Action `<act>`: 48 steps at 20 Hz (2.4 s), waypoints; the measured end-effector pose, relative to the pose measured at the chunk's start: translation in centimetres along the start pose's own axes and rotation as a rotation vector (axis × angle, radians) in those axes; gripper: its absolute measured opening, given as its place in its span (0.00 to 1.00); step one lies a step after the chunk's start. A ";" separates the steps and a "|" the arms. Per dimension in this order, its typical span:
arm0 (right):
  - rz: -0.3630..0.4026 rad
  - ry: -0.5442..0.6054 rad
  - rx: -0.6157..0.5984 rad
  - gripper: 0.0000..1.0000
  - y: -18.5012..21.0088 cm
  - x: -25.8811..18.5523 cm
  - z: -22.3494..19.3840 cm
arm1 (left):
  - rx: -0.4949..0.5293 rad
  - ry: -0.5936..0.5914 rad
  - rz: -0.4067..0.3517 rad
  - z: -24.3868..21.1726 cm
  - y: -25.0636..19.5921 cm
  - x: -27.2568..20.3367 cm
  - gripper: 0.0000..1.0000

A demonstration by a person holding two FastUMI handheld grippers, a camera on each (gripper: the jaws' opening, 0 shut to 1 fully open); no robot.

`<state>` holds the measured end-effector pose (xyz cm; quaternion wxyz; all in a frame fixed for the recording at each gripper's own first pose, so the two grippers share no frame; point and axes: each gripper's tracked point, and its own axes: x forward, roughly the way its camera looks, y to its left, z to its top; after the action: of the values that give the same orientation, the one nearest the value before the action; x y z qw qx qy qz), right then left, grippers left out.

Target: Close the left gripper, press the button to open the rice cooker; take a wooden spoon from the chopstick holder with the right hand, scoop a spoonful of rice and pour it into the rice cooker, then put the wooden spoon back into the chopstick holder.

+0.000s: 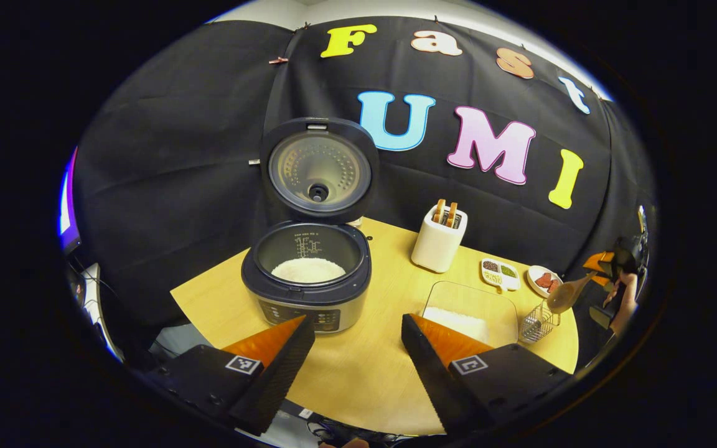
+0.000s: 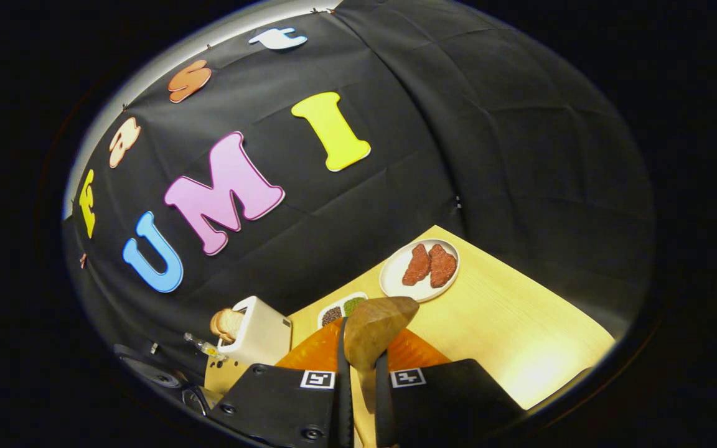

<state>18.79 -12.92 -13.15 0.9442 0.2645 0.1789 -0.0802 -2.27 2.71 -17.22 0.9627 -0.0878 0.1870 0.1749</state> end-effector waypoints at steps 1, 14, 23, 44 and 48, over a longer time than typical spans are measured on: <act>0.024 0.000 -0.006 0.18 1.2 -0.9 -0.1 | 0.010 -0.005 -0.014 0.1 0.3 0.0 0.95; 0.186 0.072 -0.206 0.17 13.1 -5.3 -11.2 | -0.020 0.051 -0.047 -3.3 8.2 0.0 0.95; 0.073 0.083 -0.383 0.18 11.0 -0.5 -19.1 | -0.029 0.137 -0.123 -7.7 8.6 1.6 0.96; 0.168 0.271 -0.209 0.18 19.0 -1.4 -29.6 | -0.153 0.189 -0.118 -10.2 11.8 3.1 0.96; 0.159 0.321 -0.075 0.18 18.1 -1.0 -29.3 | -0.166 0.188 -0.122 -10.0 11.9 2.8 0.96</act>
<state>13.64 17.96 -27.57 0.9161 0.2519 0.3087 0.0445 -7.53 12.19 -28.73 0.9392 -0.1943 0.2555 0.1221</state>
